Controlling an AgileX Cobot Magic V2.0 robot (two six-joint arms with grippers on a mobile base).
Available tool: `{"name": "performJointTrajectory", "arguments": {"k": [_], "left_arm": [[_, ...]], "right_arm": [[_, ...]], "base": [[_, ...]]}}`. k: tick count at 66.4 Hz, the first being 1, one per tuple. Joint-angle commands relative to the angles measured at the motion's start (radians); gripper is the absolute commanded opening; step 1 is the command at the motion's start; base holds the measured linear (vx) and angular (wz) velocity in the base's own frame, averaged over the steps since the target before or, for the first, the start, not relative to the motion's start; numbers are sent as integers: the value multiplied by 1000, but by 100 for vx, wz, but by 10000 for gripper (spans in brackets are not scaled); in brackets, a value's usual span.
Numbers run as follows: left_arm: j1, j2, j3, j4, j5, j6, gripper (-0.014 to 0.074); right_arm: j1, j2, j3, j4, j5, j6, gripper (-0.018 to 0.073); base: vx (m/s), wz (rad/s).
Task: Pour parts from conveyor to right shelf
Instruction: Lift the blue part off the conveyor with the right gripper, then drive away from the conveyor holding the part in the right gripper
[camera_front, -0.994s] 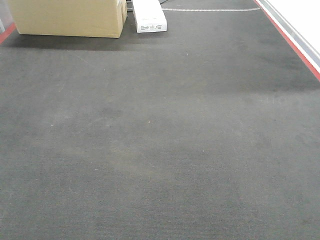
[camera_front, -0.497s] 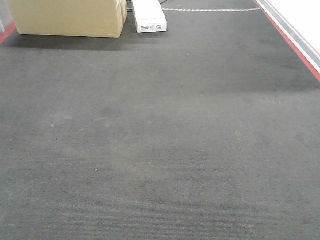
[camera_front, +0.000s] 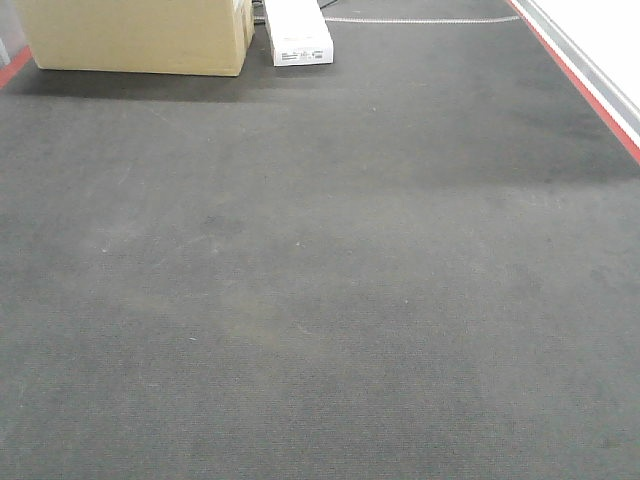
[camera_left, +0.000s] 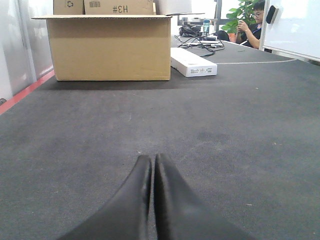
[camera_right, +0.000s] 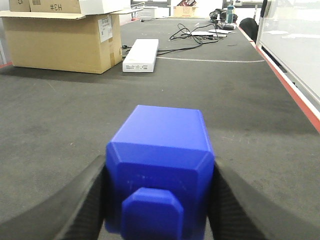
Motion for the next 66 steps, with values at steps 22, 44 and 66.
{"name": "performJointTrajectory", "arguments": {"k": [22,44,66], "left_arm": [[-6,-12,-19,-6,-79,-8,-6],[-6,-12,-19,-6,-79,-8,-6],[-6,-12,-19,-6,-79,-8,-6]], "right_arm": [[-5,15,-27,-15,-83,-9,-5],[-5,15,-27,-15,-84,-9,-5],[-5,15,-27,-15,-84,-9,-5]], "base": [[-7,2],[-26,4],[-39,1]]}}
